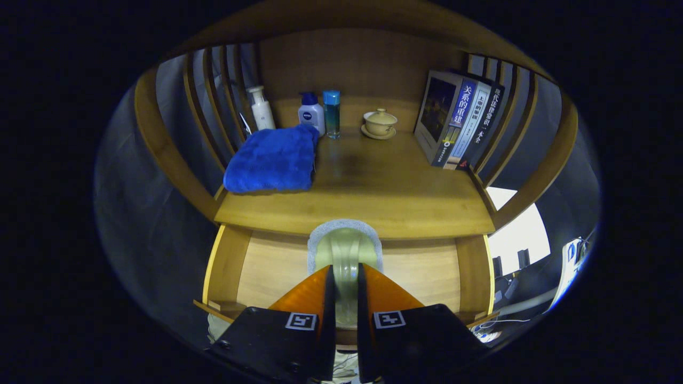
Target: Pull open the drawer, take out the items inside it, and place them on the countertop above the cabinet.
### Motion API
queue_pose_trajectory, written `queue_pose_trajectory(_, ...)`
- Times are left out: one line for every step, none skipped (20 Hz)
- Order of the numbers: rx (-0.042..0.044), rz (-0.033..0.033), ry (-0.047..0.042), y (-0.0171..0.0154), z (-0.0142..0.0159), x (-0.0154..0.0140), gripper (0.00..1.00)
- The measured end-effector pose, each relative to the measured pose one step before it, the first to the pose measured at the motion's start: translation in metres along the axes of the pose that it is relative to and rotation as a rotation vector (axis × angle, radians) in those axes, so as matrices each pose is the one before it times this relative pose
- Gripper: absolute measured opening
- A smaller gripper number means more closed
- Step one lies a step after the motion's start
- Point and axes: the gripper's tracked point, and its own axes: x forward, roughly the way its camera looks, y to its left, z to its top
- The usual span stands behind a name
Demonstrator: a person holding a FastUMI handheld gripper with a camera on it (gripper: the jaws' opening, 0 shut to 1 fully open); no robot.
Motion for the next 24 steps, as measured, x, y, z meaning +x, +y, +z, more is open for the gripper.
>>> queue_pose_trajectory(-0.00387, 0.00023, -0.0043, 0.00049, 0.00505, 0.00187, 0.25)
queue_pose_trajectory(-0.00181, -0.00247, -0.00382, -0.00009, 0.00555, 0.00022, 0.25)
queue_pose_trajectory(0.00046, -0.00224, -0.0026, -0.0011, 0.00498, 0.00128, 0.25)
queue_pose_trajectory(0.00059, -0.00217, -0.00203, -0.00055, 0.00515, 0.00078, 0.25)
queue_pose_trajectory(0.00042, -0.00291, -0.00187, -0.0011, 0.00565, 0.00332, 0.25)
queue_pose_trajectory(0.00024, -0.0018, -0.00068, -0.00071, 0.00501, 0.00373, 0.25)
queue_pose_trajectory(0.00052, -0.00019, -0.00102, 0.00059, 0.00516, 0.00433, 0.25)
queue_pose_trajectory(0.00133, -0.00194, 0.00018, -0.00033, 0.00396, 0.00457, 0.25)
queue_pose_trajectory(0.00195, -0.00065, -0.00043, 0.00052, 0.00487, 0.00299, 0.26)
queue_pose_trajectory(0.00083, -0.00201, 0.00272, -0.00119, 0.00413, 0.00379, 0.26)
queue_pose_trajectory(0.00076, -0.00262, -0.00041, 0.00002, 0.00579, 0.00366, 0.25)
queue_pose_trajectory(-0.00067, -0.00282, -0.00108, -0.00165, 0.00693, 0.00303, 0.25)
queue_pose_trajectory(-0.00066, -0.00496, 0.00017, -0.00166, 0.00518, 0.0047, 0.25)
queue_pose_trajectory(0.00155, -0.00238, -0.00144, -0.00174, 0.00692, 0.00407, 0.25)
queue_pose_trajectory(0.00511, -0.00243, 0.00075, -0.0002, 0.00636, 0.00609, 0.25)
queue_pose_trajectory(0.00236, -0.00104, -0.00052, -0.00131, 0.00613, 0.00559, 0.25)
queue_pose_trajectory(0.00293, -0.00505, -0.00075, -0.00205, 0.00572, 0.00587, 0.25)
queue_pose_trajectory(0.00287, -0.00168, -0.00149, -0.00067, 0.00569, 0.00526, 0.25)
queue_pose_trajectory(-0.00353, -0.00088, 0.00636, -0.00166, 0.00429, 0.0054, 0.25)
queue_pose_trajectory(-0.00028, -0.00044, 0.00249, -0.00077, 0.00443, 0.00515, 0.25)
queue_pose_trajectory(0.00171, 0.00301, 0.00101, 0.00158, 0.00581, 0.00712, 0.26)
queue_pose_trajectory(0.00377, 0.00264, 0.00442, 0.00027, 0.00408, 0.00682, 0.25)
queue_pose_trajectory(0.00197, 0.0016, 0.00297, 0.00025, 0.00307, 0.00508, 0.25)
queue_pose_trajectory(0.00327, 0.00026, -0.00068, -0.00032, 0.00422, 0.00585, 0.25)
